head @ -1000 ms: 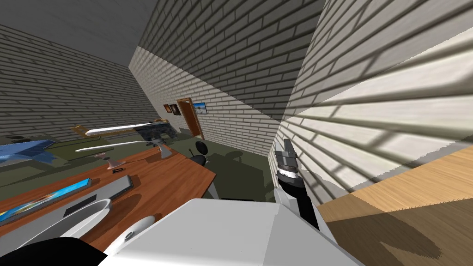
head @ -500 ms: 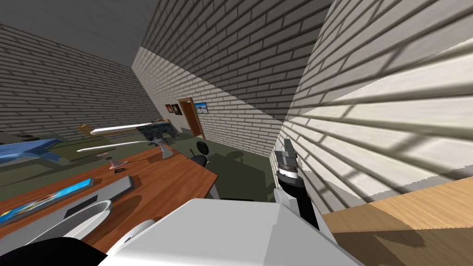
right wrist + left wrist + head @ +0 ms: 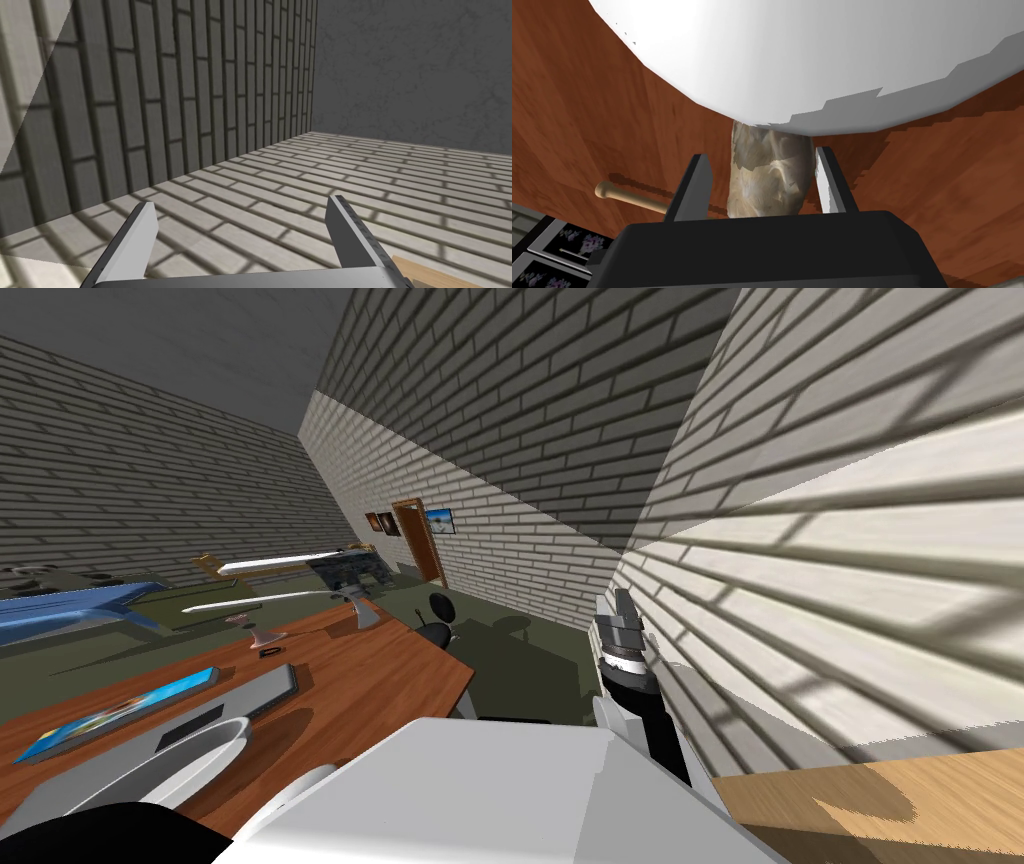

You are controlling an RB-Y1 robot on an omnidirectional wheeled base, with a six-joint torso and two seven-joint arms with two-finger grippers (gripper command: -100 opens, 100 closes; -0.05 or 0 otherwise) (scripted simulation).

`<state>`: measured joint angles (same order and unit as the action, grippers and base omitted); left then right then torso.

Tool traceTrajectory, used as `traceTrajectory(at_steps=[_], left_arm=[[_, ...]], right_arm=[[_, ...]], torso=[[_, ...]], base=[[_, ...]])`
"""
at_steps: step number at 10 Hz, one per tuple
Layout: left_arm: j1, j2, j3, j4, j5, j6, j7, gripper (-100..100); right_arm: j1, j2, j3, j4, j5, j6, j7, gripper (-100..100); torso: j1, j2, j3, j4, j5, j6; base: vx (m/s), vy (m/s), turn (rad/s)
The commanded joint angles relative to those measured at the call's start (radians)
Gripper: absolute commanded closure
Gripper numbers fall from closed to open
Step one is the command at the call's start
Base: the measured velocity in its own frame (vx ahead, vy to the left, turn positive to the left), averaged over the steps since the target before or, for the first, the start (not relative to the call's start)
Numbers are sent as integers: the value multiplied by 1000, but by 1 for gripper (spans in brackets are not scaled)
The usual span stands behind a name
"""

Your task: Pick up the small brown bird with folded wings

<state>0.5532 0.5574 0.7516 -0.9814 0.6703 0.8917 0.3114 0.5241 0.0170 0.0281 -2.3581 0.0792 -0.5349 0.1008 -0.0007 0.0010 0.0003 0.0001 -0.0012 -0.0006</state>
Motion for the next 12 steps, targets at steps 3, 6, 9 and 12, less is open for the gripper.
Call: traceTrajectory(at_steps=[3, 6, 9, 12], left_arm=[[0, 2, 1, -1, -1, -2, -1, 100], [13, 10, -8, -20, 6, 13, 27, 100], [43, 34, -27, -61, 25, 43, 89, 100], [45, 36, -29, -64, 27, 46, 93, 0]], right_arm=[[0, 0, 0, 0, 0, 0, 0, 0], [0, 0, 0, 0, 0, 0, 0, 0], [0, 0, 0, 0, 0, 0, 0, 0], [0, 0, 0, 0, 0, 0, 0, 0]], torso=[[0, 1, 0, 0, 1, 0], [0, 1, 1, 0, 1, -1], [-3, 5, 3, 1, 0, 0], [-2, 3, 2, 1, 0, -1]], base=[[0, 0, 0], [-10, -11, -34], [-67, -37, -101], [-24, -20, -28]])
